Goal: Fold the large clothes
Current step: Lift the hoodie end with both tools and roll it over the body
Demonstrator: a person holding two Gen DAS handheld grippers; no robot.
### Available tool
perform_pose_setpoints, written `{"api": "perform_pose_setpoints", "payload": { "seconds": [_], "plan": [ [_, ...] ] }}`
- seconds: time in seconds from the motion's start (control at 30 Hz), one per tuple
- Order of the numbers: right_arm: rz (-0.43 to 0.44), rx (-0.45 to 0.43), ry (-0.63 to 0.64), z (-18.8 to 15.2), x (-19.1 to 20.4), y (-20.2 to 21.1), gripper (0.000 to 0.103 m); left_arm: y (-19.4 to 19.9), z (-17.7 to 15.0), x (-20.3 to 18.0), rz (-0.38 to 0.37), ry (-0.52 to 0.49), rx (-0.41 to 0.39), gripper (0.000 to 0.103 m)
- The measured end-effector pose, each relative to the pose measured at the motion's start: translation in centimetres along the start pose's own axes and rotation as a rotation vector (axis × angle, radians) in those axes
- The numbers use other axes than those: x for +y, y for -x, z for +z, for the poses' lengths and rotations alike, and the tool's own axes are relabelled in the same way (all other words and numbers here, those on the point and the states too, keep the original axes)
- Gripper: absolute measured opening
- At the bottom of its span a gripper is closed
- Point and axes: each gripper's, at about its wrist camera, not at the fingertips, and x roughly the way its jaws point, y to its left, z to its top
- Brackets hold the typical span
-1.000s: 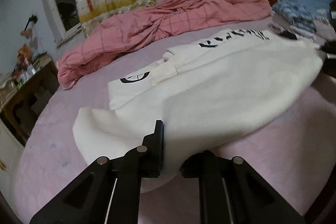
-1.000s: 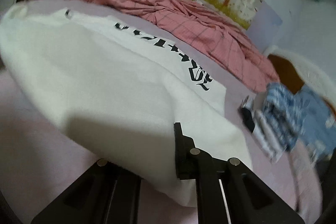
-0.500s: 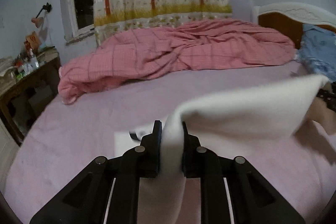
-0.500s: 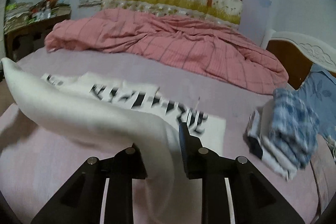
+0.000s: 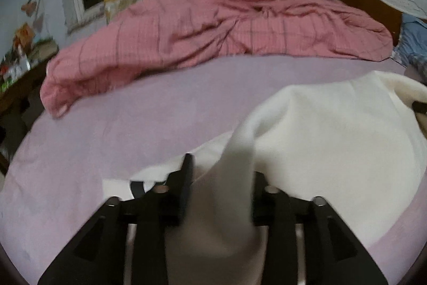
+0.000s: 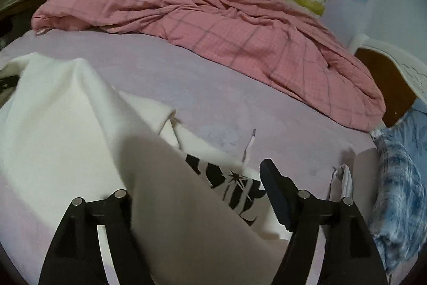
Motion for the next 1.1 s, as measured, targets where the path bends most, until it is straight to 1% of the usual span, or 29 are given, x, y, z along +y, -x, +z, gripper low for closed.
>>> {"api": "perform_pose_setpoints", "payload": {
  "seconds": [0.03,0.07,0.1,0.13,0.17,0.23,0.27,0.37,0.4,0.47,0.53,0.63,0.7,0.77,0.83,0.9,0.97,1.03,1.1],
  "plan": [
    [0.002,-0.001,0.003,-0.1,-0.4,0.4,0.084,0.6,-0.2,0.2,-0.002,0.0,-0.011,0.065],
    [0.016,0.0,0.014,-0.3,-0.7,1.1,0.085,1.2,-0.3,0.6,-0.028,0.001,-0.016,0.085],
    [0.043,0.011,0.04,-0.6,-0.8,1.7,0.085,1.9,-0.3,1.1,-0.079,-0.005,-0.015,0.092],
    [0.058,0.022,0.067,-0.8,-0.8,2.3,0.085,2.7,-0.4,1.4,-0.102,-0.013,-0.021,0.092],
    [0.052,0.027,0.105,-1.2,-0.5,3.1,0.085,3.7,-0.6,1.5,-0.101,-0.028,-0.031,0.092],
    [0.036,0.025,0.144,-1.7,-0.1,4.2,0.085,5.8,-1.1,1.5,-0.057,-0.07,-0.058,0.095],
    [0.04,0.033,0.168,-2.1,0.3,4.7,0.085,6.7,-1.4,1.5,-0.036,-0.083,-0.072,0.098],
    [0.036,0.057,0.269,-3.5,2.1,6.0,0.085,8.7,-2.2,1.4,-0.008,-0.105,-0.086,0.099],
    [0.024,0.063,0.299,-3.9,2.7,6.2,0.085,9.0,-2.5,1.3,0.005,-0.114,-0.08,0.099],
    [-0.033,0.071,0.374,-5.0,4.0,6.6,0.085,9.5,-2.9,1.2,0.025,-0.117,-0.074,0.099],
    [-0.083,0.057,0.403,-6.0,4.6,7.3,0.085,10.1,-3.4,1.3,0.016,-0.104,-0.077,0.099],
    [-0.078,0.041,0.363,-7.6,4.1,8.7,0.085,10.4,-4.3,1.6,-0.03,-0.081,-0.059,0.099],
    [-0.087,0.032,0.323,-8.6,3.5,9.2,0.085,10.0,-4.8,1.6,-0.034,-0.069,-0.038,0.102],
    [-0.086,0.022,0.28,-9.7,2.7,9.5,0.085,9.0,-5.2,1.8,-0.032,-0.054,-0.004,0.102],
    [-0.058,0.049,0.251,-10.6,1.8,8.9,0.085,7.8,-5.2,2.2,-0.017,-0.023,0.016,0.102],
    [-0.079,0.069,0.231,-10.9,1.0,8.1,0.085,7.2,-5.1,2.5,0.017,-0.006,0.001,0.102],
    [-0.083,0.065,0.187,-10.4,-0.2,7.7,0.085,6.8,-4.7,3.0,0.055,-0.021,-0.022,0.102],
    [-0.081,0.024,0.128,-9.4,-1.6,8.0,0.085,6.7,-4.1,3.9,0.089,-0.026,-0.055,0.103],
    [-0.089,-0.051,0.046,-8.0,-3.6,8.7,0.085,6.7,-3.3,5.1,0.113,-0.004,-0.077,0.103]
  ]
}}
